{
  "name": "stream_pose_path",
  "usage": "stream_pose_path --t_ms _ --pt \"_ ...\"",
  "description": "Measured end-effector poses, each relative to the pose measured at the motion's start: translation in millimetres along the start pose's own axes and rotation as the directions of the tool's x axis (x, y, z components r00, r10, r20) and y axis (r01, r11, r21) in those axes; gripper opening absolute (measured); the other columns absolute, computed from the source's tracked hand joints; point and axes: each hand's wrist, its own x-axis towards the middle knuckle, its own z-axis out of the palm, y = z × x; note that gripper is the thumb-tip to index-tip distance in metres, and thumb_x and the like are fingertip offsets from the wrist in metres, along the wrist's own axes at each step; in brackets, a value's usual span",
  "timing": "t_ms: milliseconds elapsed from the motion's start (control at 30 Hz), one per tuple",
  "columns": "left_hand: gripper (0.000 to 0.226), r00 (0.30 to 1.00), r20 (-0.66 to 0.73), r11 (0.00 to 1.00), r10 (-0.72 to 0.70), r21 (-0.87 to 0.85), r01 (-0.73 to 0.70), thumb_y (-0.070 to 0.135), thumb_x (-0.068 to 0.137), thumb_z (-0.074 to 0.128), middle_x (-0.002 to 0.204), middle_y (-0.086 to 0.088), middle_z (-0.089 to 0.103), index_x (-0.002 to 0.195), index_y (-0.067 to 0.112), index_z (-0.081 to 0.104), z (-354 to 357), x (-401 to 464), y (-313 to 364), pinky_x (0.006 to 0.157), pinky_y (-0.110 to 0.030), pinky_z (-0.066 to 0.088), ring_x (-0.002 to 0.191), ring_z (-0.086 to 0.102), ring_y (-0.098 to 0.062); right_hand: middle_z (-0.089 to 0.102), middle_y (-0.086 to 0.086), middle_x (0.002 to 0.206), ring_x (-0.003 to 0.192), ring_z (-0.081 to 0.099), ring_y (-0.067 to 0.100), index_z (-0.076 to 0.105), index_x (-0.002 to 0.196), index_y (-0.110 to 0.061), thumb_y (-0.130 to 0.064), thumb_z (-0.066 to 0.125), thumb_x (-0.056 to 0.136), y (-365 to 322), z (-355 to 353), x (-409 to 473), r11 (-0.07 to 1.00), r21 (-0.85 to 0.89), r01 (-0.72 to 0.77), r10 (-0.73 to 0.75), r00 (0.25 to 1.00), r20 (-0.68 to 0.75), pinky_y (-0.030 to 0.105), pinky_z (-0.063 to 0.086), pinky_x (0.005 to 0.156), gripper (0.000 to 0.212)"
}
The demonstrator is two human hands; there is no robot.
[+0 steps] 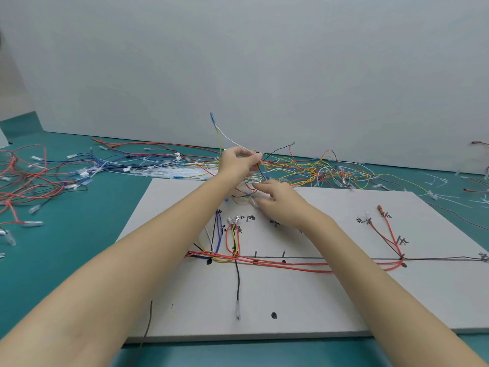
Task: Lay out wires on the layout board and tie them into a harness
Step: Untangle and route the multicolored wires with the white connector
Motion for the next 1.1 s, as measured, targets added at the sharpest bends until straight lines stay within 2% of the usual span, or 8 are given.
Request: stream_pose_path --t_ms 100,233,333,433,600,767,933,1100 --pt "0.005 0.999 0.031 0.995 -0.003 -0.102 0.007 0.005 0.090 0.066 0.084 -0.011 0.065 0.090 0.006 0.061 1 -6 9 0.058 -0.018 0.052 0.066 0.063 -0.013 0.061 -0.001 0.122 0.101 0.051 0.019 0.055 0.136 -0.022 -0.019 0.048 0.093 -3 -3 2 0.986 0.164 -0.034 0.036 0.999 -0.009 0.031 0.042 0.093 0.043" --pt "0.006 0.996 0.089 0.975 0.012 -0.221 0.008 0.006 0.090 0.066 0.085 -0.009 0.067 0.085 0.009 0.064 -7 -16 17 0.063 -0.019 0.054 0.073 0.066 -0.016 0.063 -0.002 0.080 0.072 0.053 0.011 0.068 0.109 -0.014 -0.008 0.049 0.090 1 -16 3 0.926 0.374 -0.055 0.194 0.919 -0.344 0.024 0.041 0.068 0.028" --pt "0.001 0.988 0.153 0.971 0.024 -0.237 0.013 0.008 0.091 0.065 0.087 -0.009 0.068 0.090 0.007 0.066 -10 -23 20 0.075 -0.023 0.056 0.077 0.067 -0.017 0.056 -0.001 0.086 0.072 0.051 0.010 0.065 0.108 -0.016 -0.010 0.052 0.093 0 -27 4 0.879 0.476 -0.001 0.248 0.855 -0.456 0.025 0.040 0.072 0.021" --pt "0.004 0.972 0.224 0.977 0.066 -0.214 -0.017 0.006 0.090 0.065 0.086 -0.011 0.069 0.092 0.005 0.068 -10 -30 21 0.075 -0.023 0.057 0.076 0.069 -0.014 0.057 0.004 0.106 0.088 0.057 0.020 0.063 0.121 -0.016 -0.011 0.051 0.097 -7 -35 3 0.816 0.576 0.051 0.216 0.897 -0.386 0.036 0.048 0.079 0.027" --pt "0.002 0.970 0.230 0.989 0.077 -0.138 -0.046 0.010 0.087 0.070 0.090 -0.003 0.071 0.085 0.009 0.071 -13 -35 25 0.078 -0.025 0.053 0.081 0.067 -0.009 0.052 0.029 0.077 0.074 0.040 0.017 0.073 0.092 -0.001 -0.016 0.054 0.097 -14 -40 0 0.770 0.634 0.074 0.125 0.957 -0.262 0.031 0.032 0.063 0.024" --pt "0.009 0.973 0.225 0.991 0.047 -0.132 -0.017 0.014 0.088 0.069 0.094 -0.006 0.069 0.095 0.008 0.070 -21 -37 26 0.079 -0.027 0.049 0.090 0.065 -0.015 0.059 0.007 0.078 0.069 0.046 0.014 0.075 0.088 -0.018 -0.026 0.065 0.092 -16 -41 -1 0.689 0.721 0.079 0.159 0.953 -0.257 0.015 0.035 0.048 0.013" --pt "0.006 0.969 0.241 0.990 0.046 -0.140 -0.012 0.016 0.090 0.066 0.091 -0.006 0.071 0.092 0.010 0.069 -33 -37 26 0.079 -0.026 0.055 0.089 0.068 -0.016 0.069 -0.002 0.080 0.066 0.052 0.015 0.077 0.089 -0.016 -0.026 0.072 0.085 -15 -49 1 0.545 0.838 -0.020 0.263 0.953 -0.149 0.024 0.036 0.051 0.011" --pt "0.008 0.951 0.304 0.984 0.059 -0.180 -0.004 0.009 0.089 0.067 0.095 -0.015 0.073 0.091 0.003 0.071 -35 -39 18 0.083 -0.026 0.057 0.090 0.071 -0.025 0.068 -0.004 0.081 0.059 0.048 0.010 0.075 0.091 -0.017 -0.030 0.071 0.087 -16 -52 0 0.694 0.717 -0.070 0.148 0.988 -0.046 0.019 0.035 0.047 0.015"
